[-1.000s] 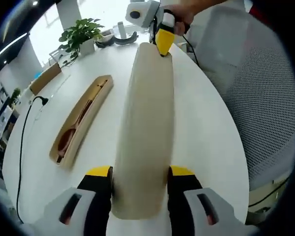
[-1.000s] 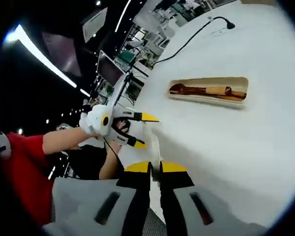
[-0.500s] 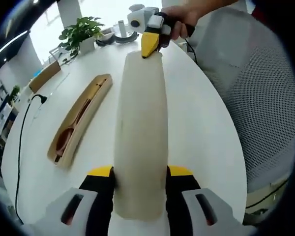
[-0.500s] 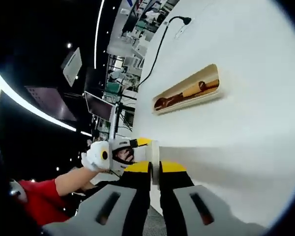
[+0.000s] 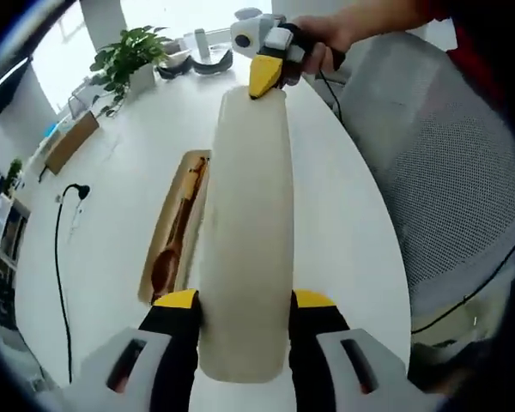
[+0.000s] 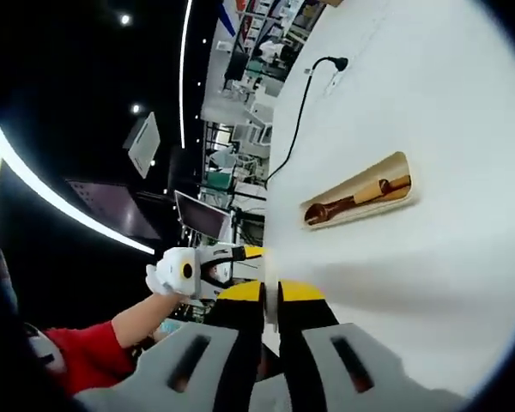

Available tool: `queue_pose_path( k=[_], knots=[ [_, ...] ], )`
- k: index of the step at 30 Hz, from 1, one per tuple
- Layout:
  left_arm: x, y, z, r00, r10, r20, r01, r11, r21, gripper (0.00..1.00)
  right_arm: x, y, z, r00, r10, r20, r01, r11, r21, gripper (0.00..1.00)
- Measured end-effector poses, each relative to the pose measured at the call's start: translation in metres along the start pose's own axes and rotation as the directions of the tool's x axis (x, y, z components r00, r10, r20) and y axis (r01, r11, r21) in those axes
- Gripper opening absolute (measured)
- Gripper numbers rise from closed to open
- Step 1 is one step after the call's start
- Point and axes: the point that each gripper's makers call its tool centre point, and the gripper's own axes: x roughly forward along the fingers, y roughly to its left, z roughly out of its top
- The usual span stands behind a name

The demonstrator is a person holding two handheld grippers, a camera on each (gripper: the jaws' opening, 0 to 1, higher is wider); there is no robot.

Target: Arrange the utensils inside the cutlery case until each visible utensil rests in its matching compartment.

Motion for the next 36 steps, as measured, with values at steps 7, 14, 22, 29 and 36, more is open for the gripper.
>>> queue_pose_path(
  k=[7, 14, 22, 29, 36],
  knots=[
    [0.006, 0.012, 0.015, 0.999, -0.03, -0.024, 0.03, 0.999, 0.023, 0.41, -0.008, -0.022, 0.018, 0.98, -0.19, 0.051, 0.192, 0.98, -0.052, 0.08],
    [0.02, 0.038, 0.016, 0.99, -0.046, -0.133, 0.052, 0.998, 0.045, 0.41, -0.007, -0.034, 0.043, 0.928, -0.373, -0.005, 0.368, 0.917, -0.155, 0.1],
    [0.02, 0.073, 0.024, 0.987, -0.024, -0.158, 0.033, 0.998, 0.052, 0.41, -0.001, -0.041, 0.08, 0.854, -0.52, -0.016, 0.492, 0.816, -0.303, 0.14],
    [0.039, 0.082, 0.013, 0.977, -0.057, -0.206, 0.065, 0.997, 0.035, 0.41, 0.003, -0.059, 0.093, 0.854, -0.518, -0.048, 0.503, 0.846, -0.178, 0.12],
    [0.054, 0.085, 0.013, 0.973, -0.076, -0.218, 0.087, 0.996, 0.038, 0.41, 0.0, -0.068, 0.096, 0.87, -0.491, -0.042, 0.484, 0.867, -0.115, 0.1]
  ],
)
